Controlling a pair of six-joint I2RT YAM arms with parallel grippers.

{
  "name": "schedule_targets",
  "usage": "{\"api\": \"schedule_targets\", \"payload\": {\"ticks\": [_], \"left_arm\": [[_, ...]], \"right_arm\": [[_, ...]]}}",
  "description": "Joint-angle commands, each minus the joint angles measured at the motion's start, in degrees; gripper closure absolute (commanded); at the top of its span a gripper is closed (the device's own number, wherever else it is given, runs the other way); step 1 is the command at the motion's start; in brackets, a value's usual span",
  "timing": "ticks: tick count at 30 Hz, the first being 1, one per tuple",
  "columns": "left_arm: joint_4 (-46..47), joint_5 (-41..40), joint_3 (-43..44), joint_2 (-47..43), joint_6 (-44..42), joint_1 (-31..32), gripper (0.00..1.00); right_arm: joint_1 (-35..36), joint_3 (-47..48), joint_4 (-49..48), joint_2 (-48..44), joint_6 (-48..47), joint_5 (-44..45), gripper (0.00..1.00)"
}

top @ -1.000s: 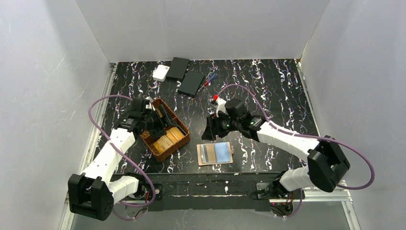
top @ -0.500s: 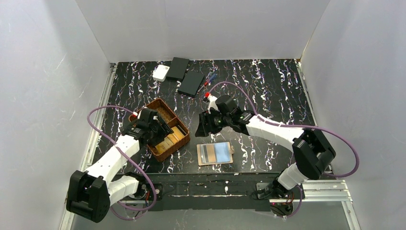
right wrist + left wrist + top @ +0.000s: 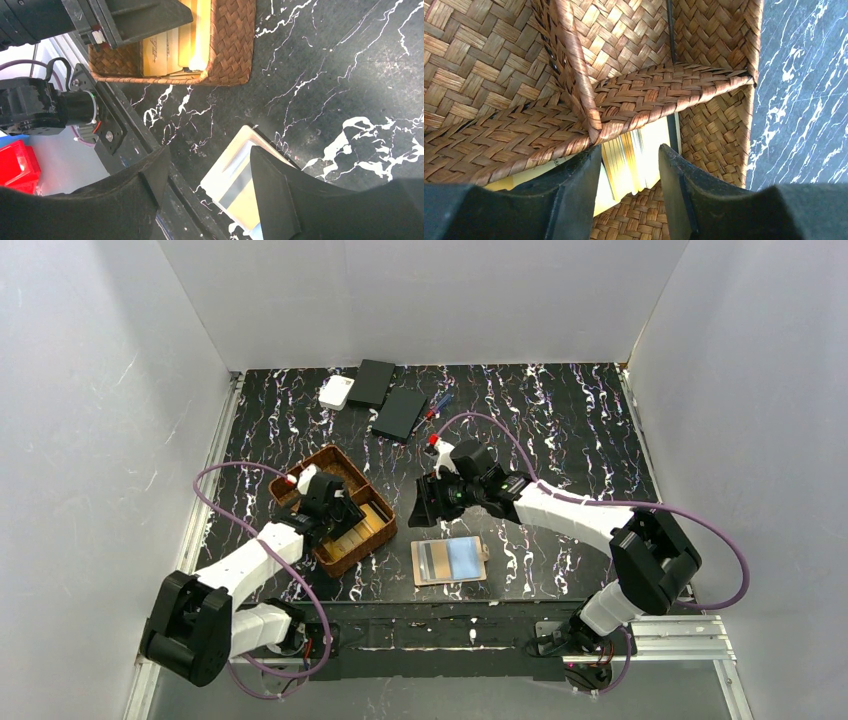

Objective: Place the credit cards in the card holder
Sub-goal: Pick up the credit card from the storage box.

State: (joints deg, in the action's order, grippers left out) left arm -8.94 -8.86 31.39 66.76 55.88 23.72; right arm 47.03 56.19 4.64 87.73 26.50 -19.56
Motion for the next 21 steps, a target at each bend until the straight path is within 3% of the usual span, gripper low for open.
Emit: {"api": "schedule_targets", "payload": {"ticks": [1, 8, 13, 21], "left_arm": [[-0.11, -5.36, -1.22, -1.27, 1.29, 1.01, 0.53], [-3.55, -10.43, -2.14, -4.35, 1.82, 2.45, 0.44], [0.73, -7.83, -2.84, -1.57, 1.75, 2.47, 0.54], [6.02, -5.29, -1.66, 3.87, 0.74, 2.62, 0.61]], "right_arm": [[0.35, -0.52, -0.7, -2.76, -0.24, 0.45, 0.32], [0.35, -0.83, -0.65, -2.39, -0.06, 0.17, 0.32], [0.35, -1.12, -0.92, -2.48, 0.27, 0.05, 0.32], [0.35, -1.61, -0.51, -3.29, 0.21, 0.37, 0.32]]}}
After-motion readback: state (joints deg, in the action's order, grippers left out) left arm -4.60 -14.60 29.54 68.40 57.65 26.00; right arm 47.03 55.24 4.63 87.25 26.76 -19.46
